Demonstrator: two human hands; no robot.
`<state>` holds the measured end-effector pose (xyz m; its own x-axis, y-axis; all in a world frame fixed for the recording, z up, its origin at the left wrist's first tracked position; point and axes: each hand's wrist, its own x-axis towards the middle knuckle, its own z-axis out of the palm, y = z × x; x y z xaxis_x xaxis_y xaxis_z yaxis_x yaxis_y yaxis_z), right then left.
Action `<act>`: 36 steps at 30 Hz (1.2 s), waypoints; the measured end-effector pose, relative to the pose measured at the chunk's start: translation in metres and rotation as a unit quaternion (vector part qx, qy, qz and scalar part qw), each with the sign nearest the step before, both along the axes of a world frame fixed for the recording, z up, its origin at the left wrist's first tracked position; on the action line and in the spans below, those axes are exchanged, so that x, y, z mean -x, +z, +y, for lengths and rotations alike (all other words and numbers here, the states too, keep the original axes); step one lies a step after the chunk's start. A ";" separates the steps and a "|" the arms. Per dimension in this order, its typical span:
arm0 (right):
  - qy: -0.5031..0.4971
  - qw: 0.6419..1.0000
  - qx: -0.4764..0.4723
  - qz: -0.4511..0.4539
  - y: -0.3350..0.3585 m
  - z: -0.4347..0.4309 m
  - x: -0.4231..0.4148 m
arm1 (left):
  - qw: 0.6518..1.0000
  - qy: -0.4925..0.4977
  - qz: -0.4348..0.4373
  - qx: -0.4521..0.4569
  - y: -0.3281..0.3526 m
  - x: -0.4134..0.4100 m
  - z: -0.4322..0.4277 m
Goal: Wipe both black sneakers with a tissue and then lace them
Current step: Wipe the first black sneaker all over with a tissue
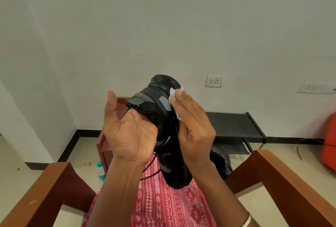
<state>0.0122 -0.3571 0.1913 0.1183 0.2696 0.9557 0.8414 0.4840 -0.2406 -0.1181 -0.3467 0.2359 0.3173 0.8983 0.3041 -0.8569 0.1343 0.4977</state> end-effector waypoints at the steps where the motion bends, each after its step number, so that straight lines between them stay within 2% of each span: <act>1: 0.004 1.000 0.014 0.000 -0.010 -0.005 0.000 | 1.000 0.002 -0.014 0.009 0.000 0.003 0.001; 7: -0.018 0.997 0.078 0.002 -0.053 -0.029 -0.006 | 0.997 -0.019 -0.067 0.042 -0.012 0.011 0.013; 15: 0.024 0.989 0.067 0.132 -0.014 -0.017 0.029 | 0.993 -0.048 -0.094 0.060 -0.016 0.002 0.015; 17: 0.029 0.991 0.068 0.110 -0.014 -0.025 0.036 | 0.992 -0.041 -0.103 0.066 -0.016 0.004 0.016; 20: 0.035 0.996 0.078 0.030 -0.031 -0.042 0.043 | 0.990 -0.041 -0.116 0.065 -0.018 0.007 0.019; 24: 0.046 0.995 0.081 -0.043 -0.054 -0.048 0.044 | 0.992 -0.046 -0.099 0.061 -0.025 0.005 0.021; 27: 0.055 0.993 0.093 -0.043 -0.046 -0.037 0.035 | 0.990 -0.058 -0.103 0.071 -0.028 0.003 0.022; 32: 0.068 0.993 0.096 0.021 -0.021 -0.016 0.026 | 0.989 -0.052 -0.116 0.076 -0.028 0.001 0.020; 36: 0.052 0.993 0.108 -0.008 -0.038 -0.029 0.022 | 0.984 -0.026 -0.142 0.103 -0.027 0.010 0.024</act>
<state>-0.0097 -0.3865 0.1531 0.0651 0.4784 0.8757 0.7940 0.5068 -0.3358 -0.1280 -0.3231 0.2087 0.2919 0.9353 0.1998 -0.9472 0.2538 0.1959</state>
